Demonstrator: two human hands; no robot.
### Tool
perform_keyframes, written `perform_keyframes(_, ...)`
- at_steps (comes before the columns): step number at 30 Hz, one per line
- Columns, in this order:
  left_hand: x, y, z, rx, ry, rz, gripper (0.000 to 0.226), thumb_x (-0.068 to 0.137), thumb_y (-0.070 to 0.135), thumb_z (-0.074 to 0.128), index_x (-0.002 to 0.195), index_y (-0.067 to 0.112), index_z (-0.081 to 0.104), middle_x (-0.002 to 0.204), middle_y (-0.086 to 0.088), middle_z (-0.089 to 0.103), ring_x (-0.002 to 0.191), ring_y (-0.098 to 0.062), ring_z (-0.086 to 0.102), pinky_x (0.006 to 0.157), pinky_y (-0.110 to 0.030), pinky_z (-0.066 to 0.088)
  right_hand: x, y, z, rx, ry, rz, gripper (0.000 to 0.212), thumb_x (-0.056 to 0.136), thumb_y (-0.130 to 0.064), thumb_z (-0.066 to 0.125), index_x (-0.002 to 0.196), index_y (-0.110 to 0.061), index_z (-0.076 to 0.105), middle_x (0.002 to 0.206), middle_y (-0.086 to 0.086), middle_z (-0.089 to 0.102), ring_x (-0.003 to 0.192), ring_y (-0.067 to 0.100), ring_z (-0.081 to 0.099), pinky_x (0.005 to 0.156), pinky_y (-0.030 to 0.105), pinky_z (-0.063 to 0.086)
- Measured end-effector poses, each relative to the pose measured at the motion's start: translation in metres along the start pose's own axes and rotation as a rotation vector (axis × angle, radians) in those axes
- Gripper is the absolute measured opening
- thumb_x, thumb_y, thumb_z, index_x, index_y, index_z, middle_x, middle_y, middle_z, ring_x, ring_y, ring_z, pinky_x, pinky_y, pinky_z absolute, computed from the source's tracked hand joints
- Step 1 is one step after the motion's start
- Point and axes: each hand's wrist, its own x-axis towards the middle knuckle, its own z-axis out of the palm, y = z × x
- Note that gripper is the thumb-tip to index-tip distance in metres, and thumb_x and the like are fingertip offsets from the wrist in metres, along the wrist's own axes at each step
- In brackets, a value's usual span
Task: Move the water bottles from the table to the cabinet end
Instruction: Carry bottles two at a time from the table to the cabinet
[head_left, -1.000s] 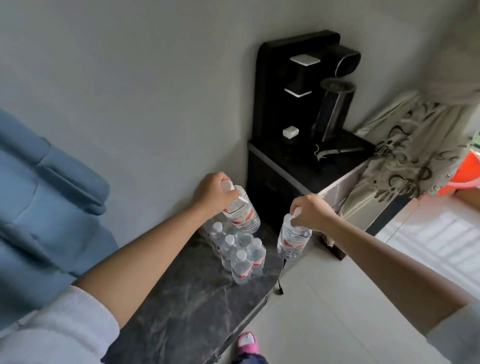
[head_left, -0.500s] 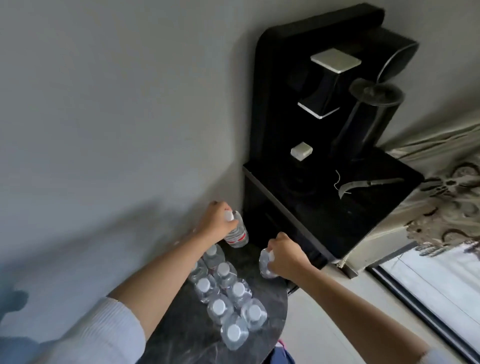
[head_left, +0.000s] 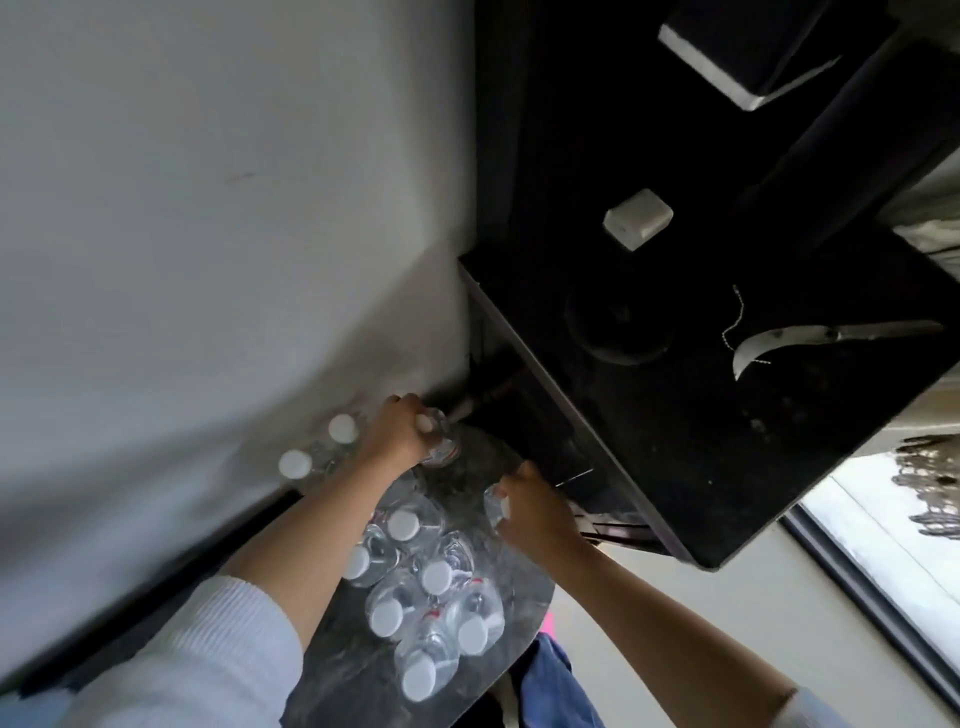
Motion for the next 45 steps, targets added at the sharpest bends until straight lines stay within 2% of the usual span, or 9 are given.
perform_keyframes(6,0.004,-0.006,0.021,-0.011,-0.053,-0.024,0.034,0.082,0.016,0.064,0.112,0.003,0.058,0.122,-0.019,0.057,0.110,-0.031,0.057,0.083,-0.029,0.045,0.009,0.007,0.007,-0.019,-0.034,-0.017,0.036,0.092,-0.020,0.050,0.126,-0.010,0.050,0.137,0.012,0.038,0.125,0.030,0.047,0.104,0.034,0.039)
perform_keyframes(14,0.003,-0.008,0.032,-0.057,-0.048,-0.068,0.037,0.080,0.015,0.067,0.112,0.001,0.057,0.120,-0.021,0.058,0.108,-0.035,0.058,0.086,-0.034,0.047,0.015,0.013,0.012,-0.033,-0.057,-0.048,0.034,0.091,-0.007,0.049,0.124,-0.009,0.052,0.137,0.011,0.035,0.120,0.029,0.052,0.100,0.032,0.043)
perform_keyframes(24,0.000,-0.013,0.042,-0.088,-0.007,-0.111,0.039,0.081,0.020,0.067,0.114,0.002,0.057,0.119,-0.022,0.060,0.112,-0.034,0.057,0.089,-0.035,0.046,0.020,0.003,0.008,-0.123,-0.093,-0.210,0.038,0.091,-0.005,0.049,0.129,-0.005,0.049,0.136,0.013,0.039,0.126,0.028,0.044,0.106,0.031,0.040)
perform_keyframes(31,-0.005,-0.019,0.023,-0.012,-0.006,-0.017,0.053,0.081,0.022,0.069,0.127,0.007,0.050,0.130,-0.019,0.049,0.116,-0.034,0.054,0.093,-0.035,0.046,0.031,-0.018,0.009,-0.136,-0.079,-0.275,0.037,0.092,-0.002,0.044,0.128,-0.005,0.051,0.142,0.012,0.036,0.128,0.025,0.042,0.104,0.030,0.037)
perform_keyframes(33,-0.014,-0.028,0.014,0.003,0.071,0.026,0.044,0.085,0.017,0.063,0.126,0.008,0.053,0.129,-0.015,0.048,0.113,-0.032,0.056,0.091,-0.037,0.047,0.035,-0.026,0.011,-0.148,-0.075,-0.292,0.035,0.091,-0.003,0.046,0.126,-0.006,0.054,0.141,0.013,0.036,0.129,0.025,0.041,0.104,0.030,0.038)
perform_keyframes(36,-0.030,-0.052,0.009,0.074,0.147,0.101,0.030,0.088,0.016,0.054,0.115,0.005,0.061,0.119,-0.013,0.057,0.109,-0.030,0.055,0.087,-0.034,0.045,0.040,-0.038,0.015,-0.144,-0.084,-0.279,0.035,0.090,-0.004,0.047,0.124,-0.005,0.055,0.136,0.017,0.040,0.127,0.029,0.043,0.103,0.029,0.041)
perform_keyframes(40,-0.048,-0.083,0.017,0.095,0.115,0.087,0.031,0.091,0.021,0.052,0.117,0.006,0.060,0.125,-0.011,0.058,0.116,-0.025,0.053,0.095,-0.030,0.044,0.042,-0.049,0.016,-0.147,-0.069,-0.271,0.035,0.092,-0.005,0.044,0.125,-0.004,0.054,0.141,0.017,0.039,0.133,0.025,0.038,0.105,0.027,0.036)
perform_keyframes(42,-0.055,-0.091,0.021,0.086,0.096,0.080,0.036,0.092,0.023,0.051,0.125,0.008,0.054,0.132,-0.009,0.054,0.122,-0.023,0.050,0.101,-0.031,0.041,0.040,-0.050,0.015,-0.151,-0.047,-0.272,0.037,0.093,-0.009,0.043,0.130,-0.008,0.052,0.146,0.014,0.033,0.138,0.022,0.032,0.105,0.020,0.025)
perform_keyframes(45,-0.063,-0.098,0.028,0.107,0.063,0.108,0.045,0.094,0.024,0.048,0.136,0.008,0.045,0.143,-0.009,0.044,0.134,-0.024,0.040,0.115,-0.034,0.028,0.036,-0.046,0.016,-0.150,-0.004,-0.253,0.038,0.091,-0.013,0.050,0.129,-0.013,0.052,0.140,0.011,0.038,0.127,0.022,0.042,0.095,0.018,0.028)
